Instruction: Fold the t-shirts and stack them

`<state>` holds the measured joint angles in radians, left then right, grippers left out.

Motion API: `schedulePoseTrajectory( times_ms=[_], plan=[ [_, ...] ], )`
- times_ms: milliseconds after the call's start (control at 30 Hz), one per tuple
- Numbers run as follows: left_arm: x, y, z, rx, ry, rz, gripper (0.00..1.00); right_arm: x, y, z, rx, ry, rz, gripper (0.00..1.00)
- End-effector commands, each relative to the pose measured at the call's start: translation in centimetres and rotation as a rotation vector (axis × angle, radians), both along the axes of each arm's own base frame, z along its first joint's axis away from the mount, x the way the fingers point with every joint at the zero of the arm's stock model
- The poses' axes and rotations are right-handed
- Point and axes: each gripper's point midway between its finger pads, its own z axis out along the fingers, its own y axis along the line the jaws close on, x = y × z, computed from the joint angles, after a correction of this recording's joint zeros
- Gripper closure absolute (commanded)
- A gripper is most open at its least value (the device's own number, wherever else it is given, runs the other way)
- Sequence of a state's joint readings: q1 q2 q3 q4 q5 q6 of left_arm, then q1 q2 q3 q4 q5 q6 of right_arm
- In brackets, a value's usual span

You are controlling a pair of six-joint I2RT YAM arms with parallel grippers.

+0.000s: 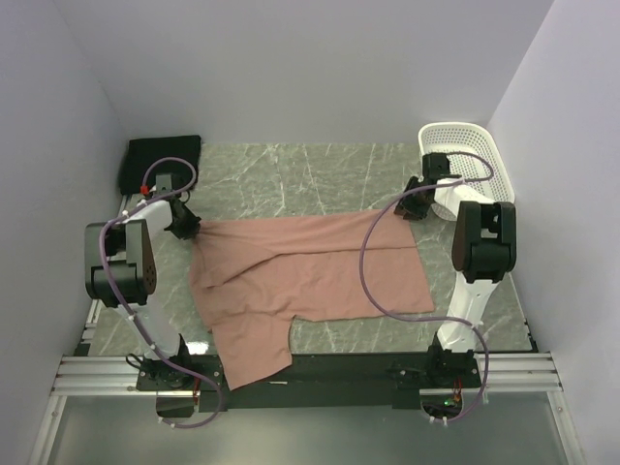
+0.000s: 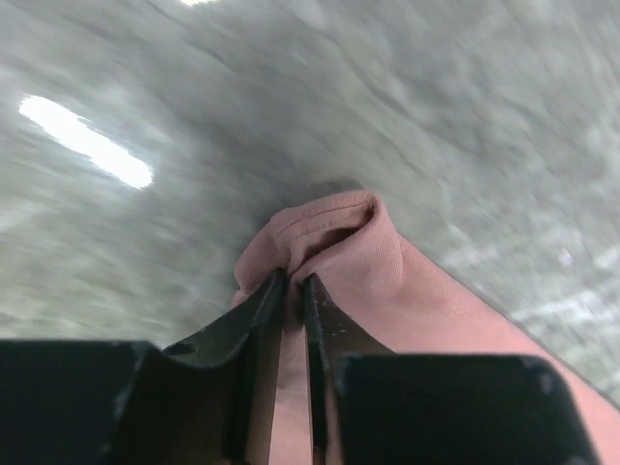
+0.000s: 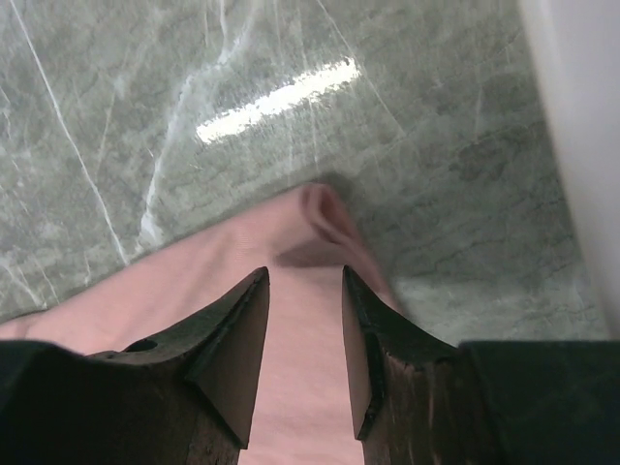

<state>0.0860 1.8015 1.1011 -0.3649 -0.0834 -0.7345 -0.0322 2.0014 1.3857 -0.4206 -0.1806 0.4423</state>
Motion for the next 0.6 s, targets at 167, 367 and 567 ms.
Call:
schedulePoseTrajectory(
  times_ms=[167,367,567],
  plan=[
    [-0.5,4.3,0.5,0.132,0.023,0.054,0.82,2.3,2.0,0.5,-0.027,-0.014,0.01,0.57],
    [-0.4,4.6,0.3,0.141,0.03,0.053,0.81,3.5,2.9,0.1,-0.048,0.004,0.027,0.59],
    [-0.4,5.5,0.5,0.166,0.037,0.071,0.82,3.8,2.4,-0.5,-0.095,0.036,0.021,0.74]
  ],
)
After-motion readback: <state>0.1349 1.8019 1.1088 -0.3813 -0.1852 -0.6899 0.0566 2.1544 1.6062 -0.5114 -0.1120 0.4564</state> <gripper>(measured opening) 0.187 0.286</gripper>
